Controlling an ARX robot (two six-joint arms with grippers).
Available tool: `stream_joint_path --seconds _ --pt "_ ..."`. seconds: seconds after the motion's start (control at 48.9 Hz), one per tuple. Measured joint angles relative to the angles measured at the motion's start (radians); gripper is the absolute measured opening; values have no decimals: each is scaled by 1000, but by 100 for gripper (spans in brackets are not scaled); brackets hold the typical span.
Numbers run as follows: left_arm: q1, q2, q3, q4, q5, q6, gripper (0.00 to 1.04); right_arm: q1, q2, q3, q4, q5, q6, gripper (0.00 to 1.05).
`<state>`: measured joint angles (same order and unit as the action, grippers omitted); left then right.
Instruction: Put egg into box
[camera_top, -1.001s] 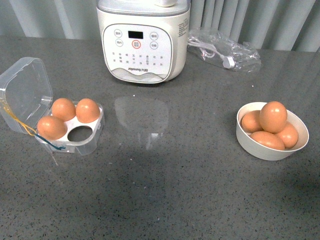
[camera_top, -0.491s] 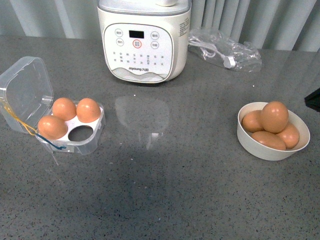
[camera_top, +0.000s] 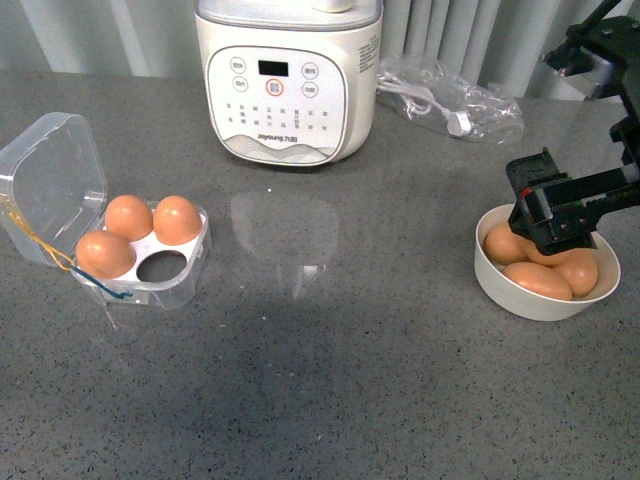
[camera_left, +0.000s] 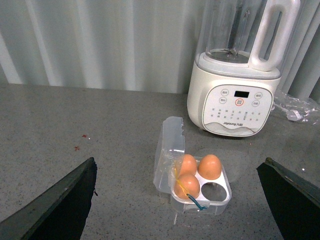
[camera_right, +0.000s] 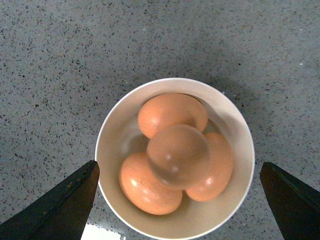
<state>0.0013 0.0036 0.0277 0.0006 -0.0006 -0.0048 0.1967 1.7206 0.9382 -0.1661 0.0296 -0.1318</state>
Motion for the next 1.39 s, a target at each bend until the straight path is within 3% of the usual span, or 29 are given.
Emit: stream_joint_path --seconds 0.327,0.695,0.92,1.247,1.39 --pt "0 0 0 0 0 0 98 5 115 66 16 60 -1 97" --pt "0 0 0 0 0 0 98 -4 122 64 16 56 -1 47" --pt "0 0 0 0 0 0 98 -2 95 61 16 40 -5 41" --pt "0 0 0 0 0 0 98 101 -34 108 69 -118 -151 41" --pt "0 0 0 0 0 0 98 201 -22 139 129 -286 -163 41"
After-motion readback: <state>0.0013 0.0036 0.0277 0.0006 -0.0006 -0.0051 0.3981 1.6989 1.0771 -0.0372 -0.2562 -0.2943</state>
